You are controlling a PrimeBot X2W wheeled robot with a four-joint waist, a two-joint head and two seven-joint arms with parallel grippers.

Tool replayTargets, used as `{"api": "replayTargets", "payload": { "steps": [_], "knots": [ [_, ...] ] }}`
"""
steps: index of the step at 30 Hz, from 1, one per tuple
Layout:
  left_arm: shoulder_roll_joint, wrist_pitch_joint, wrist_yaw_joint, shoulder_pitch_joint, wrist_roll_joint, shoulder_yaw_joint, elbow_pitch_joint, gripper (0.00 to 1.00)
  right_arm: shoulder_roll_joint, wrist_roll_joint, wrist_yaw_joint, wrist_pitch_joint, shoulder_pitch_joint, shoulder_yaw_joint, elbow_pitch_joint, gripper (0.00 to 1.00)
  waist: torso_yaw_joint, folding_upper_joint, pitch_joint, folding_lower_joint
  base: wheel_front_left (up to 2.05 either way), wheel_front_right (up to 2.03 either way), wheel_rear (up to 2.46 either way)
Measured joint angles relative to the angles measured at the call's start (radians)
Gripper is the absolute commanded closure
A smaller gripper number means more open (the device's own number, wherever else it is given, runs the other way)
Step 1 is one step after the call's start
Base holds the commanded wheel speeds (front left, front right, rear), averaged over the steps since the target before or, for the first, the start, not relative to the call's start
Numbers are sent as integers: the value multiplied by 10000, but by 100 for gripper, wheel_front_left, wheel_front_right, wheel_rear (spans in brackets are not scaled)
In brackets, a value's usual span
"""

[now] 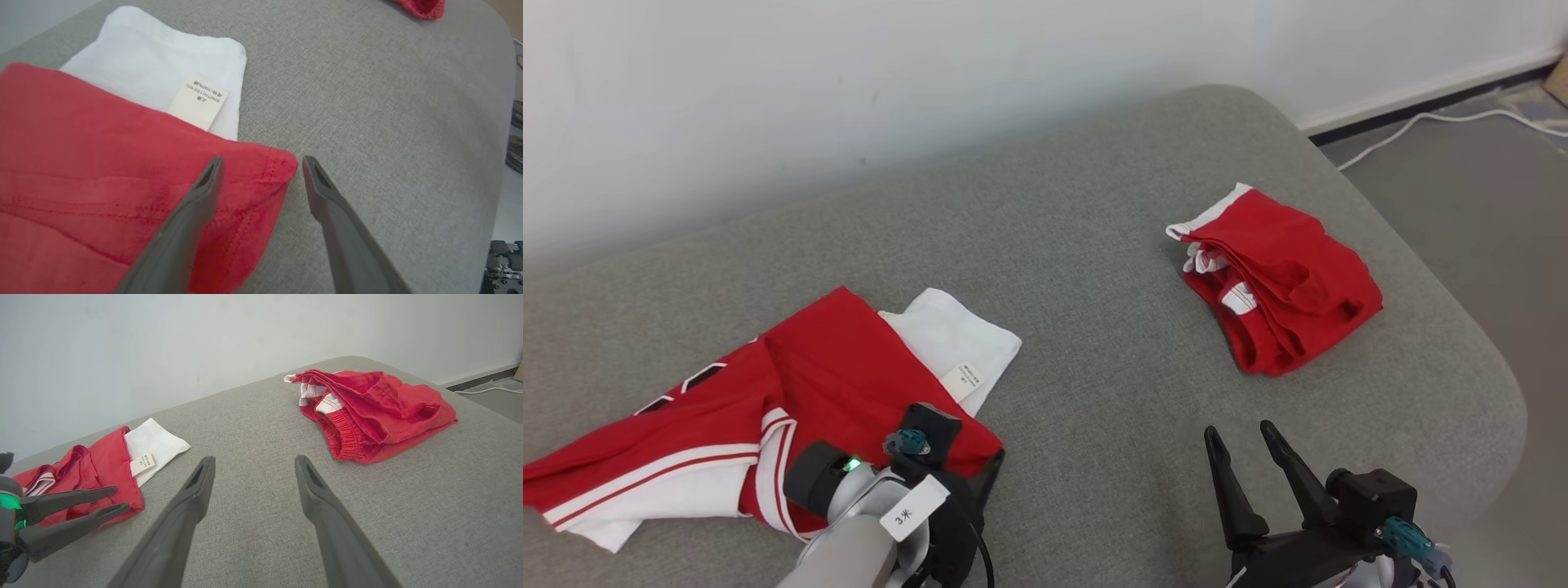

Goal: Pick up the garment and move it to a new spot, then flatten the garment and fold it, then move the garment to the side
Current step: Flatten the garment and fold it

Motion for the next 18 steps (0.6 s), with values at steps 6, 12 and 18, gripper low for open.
{"api": "replayTargets", "payload": {
  "steps": [6,12,18],
  "knots": [
    [-25,314,127,-188,19,21,397,0,-54,65,31,-67,1,-94,25,0,-165,0,320,1,0,0,0],
    [-150,497,150,-357,19,-29,575,0,-230,90,146,-67,6,-127,19,0,71,0,356,1,0,0,0],
    [-163,568,150,-384,10,-25,736,100,-224,90,222,-56,-14,-23,13,0,298,0,334,1,0,0,0]
  ]
}}
